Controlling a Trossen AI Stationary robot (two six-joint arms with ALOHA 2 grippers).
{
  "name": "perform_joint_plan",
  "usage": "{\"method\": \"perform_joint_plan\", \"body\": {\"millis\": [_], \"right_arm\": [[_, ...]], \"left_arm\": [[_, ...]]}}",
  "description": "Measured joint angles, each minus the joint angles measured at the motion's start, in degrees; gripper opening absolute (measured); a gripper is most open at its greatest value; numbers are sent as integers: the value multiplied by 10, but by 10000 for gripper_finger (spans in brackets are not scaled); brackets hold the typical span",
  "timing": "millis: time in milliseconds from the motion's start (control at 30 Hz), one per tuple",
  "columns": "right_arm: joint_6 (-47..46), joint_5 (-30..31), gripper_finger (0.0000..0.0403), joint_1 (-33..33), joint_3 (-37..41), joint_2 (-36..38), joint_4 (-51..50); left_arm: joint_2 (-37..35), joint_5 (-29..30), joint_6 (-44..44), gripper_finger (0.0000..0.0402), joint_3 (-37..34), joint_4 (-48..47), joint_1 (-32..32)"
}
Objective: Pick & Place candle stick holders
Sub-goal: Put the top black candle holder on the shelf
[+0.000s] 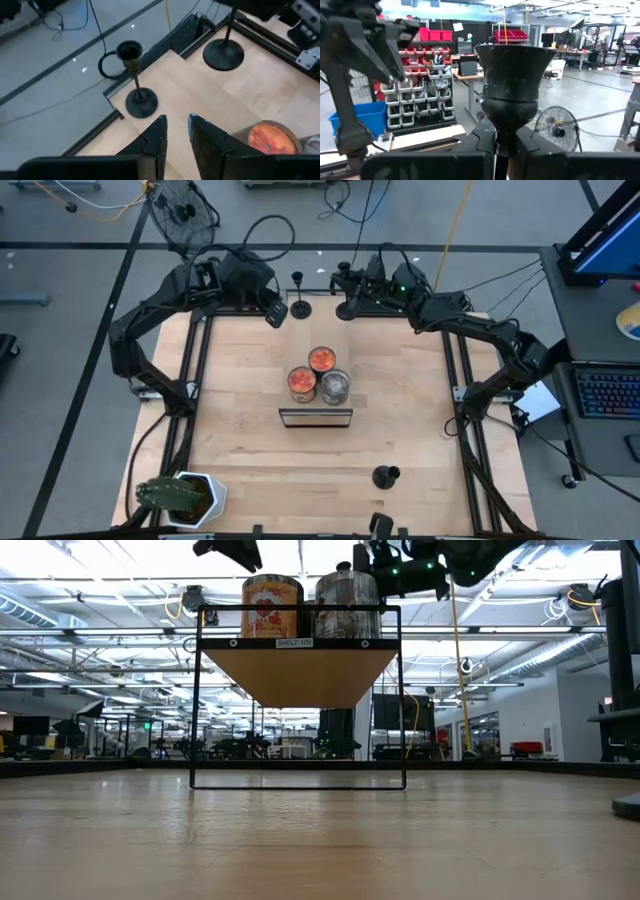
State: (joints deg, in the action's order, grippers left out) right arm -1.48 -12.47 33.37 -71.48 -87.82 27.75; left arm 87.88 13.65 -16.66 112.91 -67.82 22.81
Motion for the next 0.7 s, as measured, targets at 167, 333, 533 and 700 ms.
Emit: {"method": "perform_joint_plan", "body": {"millis": [167,333,533,700], "right_arm": [[0,-4,11,11,15,0,15],[6,-12,11,16,18,0,16],[-21,-32,11,23,18,-29,57],[-37,-41,11,27,18,-57,108]], "left_arm": [[-52,-13,21,88,-104,111,8],[-135,-34,24,88,-263,249,13],[-234,-44,25,88,-440,397,8],[-305,-52,26,88,-548,485,4]]}}
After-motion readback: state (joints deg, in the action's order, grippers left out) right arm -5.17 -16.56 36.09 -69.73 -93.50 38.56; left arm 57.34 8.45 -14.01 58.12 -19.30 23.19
